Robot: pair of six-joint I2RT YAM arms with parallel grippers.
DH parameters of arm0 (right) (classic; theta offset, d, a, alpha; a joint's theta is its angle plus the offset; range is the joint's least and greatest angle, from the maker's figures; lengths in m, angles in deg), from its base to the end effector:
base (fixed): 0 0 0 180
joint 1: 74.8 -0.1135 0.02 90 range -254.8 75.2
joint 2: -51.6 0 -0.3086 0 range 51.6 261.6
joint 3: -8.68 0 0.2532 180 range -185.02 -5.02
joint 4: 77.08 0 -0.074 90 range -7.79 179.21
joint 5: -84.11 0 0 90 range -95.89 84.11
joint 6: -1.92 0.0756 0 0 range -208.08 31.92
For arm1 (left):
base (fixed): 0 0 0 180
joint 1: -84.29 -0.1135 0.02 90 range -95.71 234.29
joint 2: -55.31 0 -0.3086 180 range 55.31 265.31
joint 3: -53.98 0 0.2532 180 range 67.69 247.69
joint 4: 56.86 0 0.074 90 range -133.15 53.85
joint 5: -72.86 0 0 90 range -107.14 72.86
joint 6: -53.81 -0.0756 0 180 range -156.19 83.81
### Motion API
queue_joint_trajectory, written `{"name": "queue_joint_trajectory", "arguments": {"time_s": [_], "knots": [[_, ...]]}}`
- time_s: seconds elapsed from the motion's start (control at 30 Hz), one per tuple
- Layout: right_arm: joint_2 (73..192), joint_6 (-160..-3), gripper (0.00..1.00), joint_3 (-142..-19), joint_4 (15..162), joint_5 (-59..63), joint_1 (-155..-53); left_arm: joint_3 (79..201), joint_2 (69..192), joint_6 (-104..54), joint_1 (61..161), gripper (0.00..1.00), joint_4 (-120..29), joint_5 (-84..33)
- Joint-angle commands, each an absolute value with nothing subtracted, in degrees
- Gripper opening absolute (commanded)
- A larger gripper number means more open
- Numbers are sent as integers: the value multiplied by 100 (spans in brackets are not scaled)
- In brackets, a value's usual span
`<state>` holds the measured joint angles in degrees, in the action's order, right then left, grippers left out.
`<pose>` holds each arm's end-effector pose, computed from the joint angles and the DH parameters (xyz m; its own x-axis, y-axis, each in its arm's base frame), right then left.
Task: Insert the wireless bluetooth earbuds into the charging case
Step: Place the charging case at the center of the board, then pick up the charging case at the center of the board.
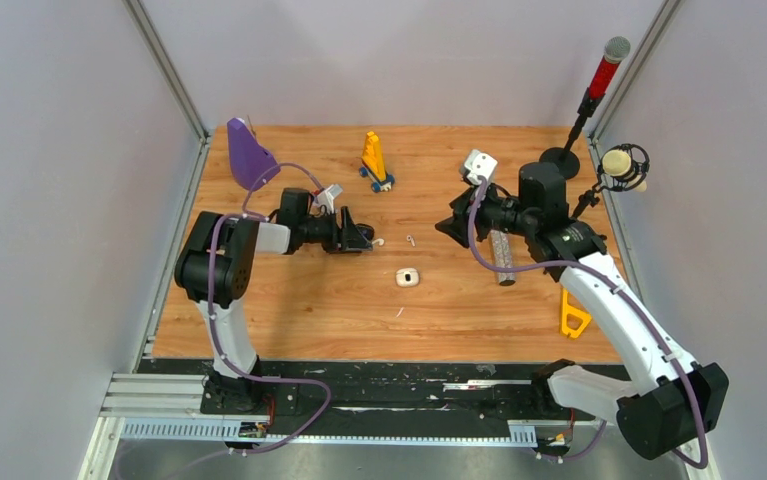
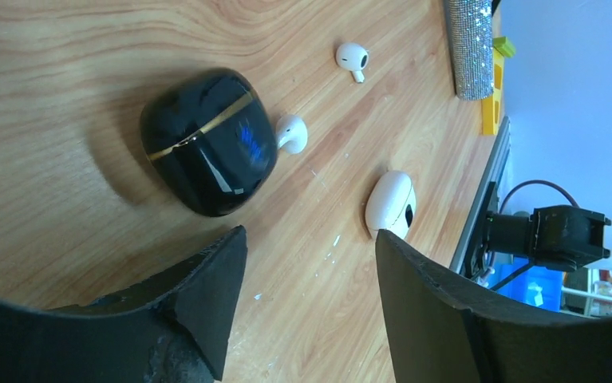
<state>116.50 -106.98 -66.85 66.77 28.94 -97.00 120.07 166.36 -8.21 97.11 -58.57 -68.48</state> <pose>0.2251 0.1385 0.3810 -0.1223 -0.3371 -0.9335 -0.8741 0.4821 -0.0595 0.3753 -0.1459 0.1395 -0.9152 -0.0923 -0.3922 0.2987 0.4978 -0.8142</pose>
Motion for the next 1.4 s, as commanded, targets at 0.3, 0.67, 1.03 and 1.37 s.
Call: {"name": "queue_joint_trajectory", "arguments": {"time_s": [0.3,0.67,1.03,1.37], "knots": [[11477,-10726,57,-6630,6975,2890,-9669,11963,16262,-1524,9655,99,-5008,-6024],[12033,-10947,57,-6586,7074,3009,-9681,11975,15605,-1702,9598,100,-5116,-6650],[14018,-13184,63,-6619,6554,2809,-10577,12019,13509,-3984,9531,100,-3125,-7485],[15189,-14720,65,-7030,6266,2680,-10784,12016,12446,-4969,9233,100,-2436,-7401]]}}
